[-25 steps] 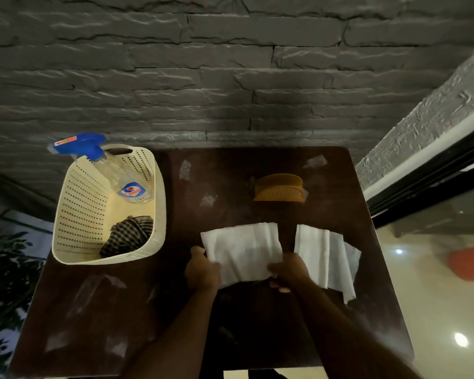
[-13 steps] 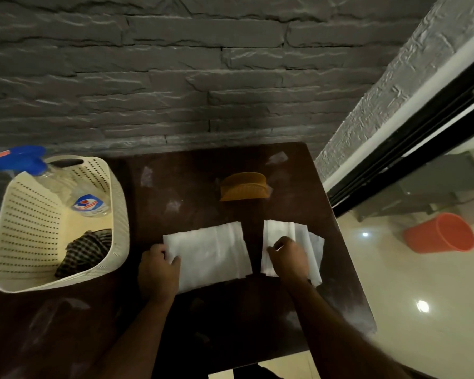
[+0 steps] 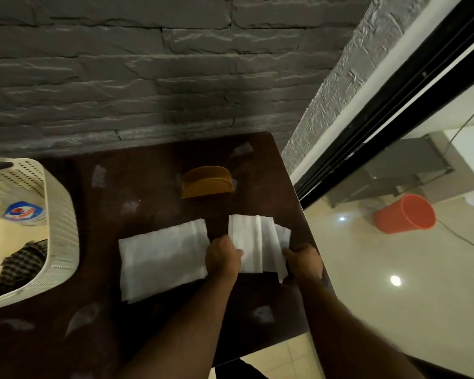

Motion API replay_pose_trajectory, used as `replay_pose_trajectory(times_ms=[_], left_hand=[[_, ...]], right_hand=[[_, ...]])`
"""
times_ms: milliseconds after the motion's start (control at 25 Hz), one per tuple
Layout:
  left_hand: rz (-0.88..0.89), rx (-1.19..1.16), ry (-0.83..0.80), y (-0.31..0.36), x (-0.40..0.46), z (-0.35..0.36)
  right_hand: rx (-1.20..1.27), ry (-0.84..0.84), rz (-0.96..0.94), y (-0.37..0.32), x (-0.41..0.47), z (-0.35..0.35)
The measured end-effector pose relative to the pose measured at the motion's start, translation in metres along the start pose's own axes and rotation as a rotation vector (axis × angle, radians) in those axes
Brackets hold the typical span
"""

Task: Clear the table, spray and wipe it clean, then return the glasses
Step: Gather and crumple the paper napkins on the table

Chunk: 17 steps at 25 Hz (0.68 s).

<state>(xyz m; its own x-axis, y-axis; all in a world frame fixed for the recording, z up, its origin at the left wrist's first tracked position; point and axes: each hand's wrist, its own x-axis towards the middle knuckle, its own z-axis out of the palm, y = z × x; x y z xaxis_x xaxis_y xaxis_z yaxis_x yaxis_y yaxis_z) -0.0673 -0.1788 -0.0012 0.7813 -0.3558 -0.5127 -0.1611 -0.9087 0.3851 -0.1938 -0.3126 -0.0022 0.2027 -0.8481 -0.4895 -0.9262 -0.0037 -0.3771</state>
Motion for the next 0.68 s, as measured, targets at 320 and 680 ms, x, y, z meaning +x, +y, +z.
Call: replay_pose_trajectory(times_ms=[320, 680], left_hand=[[-0.089, 0.083, -0.026, 0.012, 0.008, 0.01], [-0.227, -0.361, -0.132, 0.004, 0.014, 0.003]], right_hand=[[0.146, -0.07, -0.007, -0.017, 0.018, 0.004], [0.363, -0.154, -0.34, -0.057, -0.007, -0.008]])
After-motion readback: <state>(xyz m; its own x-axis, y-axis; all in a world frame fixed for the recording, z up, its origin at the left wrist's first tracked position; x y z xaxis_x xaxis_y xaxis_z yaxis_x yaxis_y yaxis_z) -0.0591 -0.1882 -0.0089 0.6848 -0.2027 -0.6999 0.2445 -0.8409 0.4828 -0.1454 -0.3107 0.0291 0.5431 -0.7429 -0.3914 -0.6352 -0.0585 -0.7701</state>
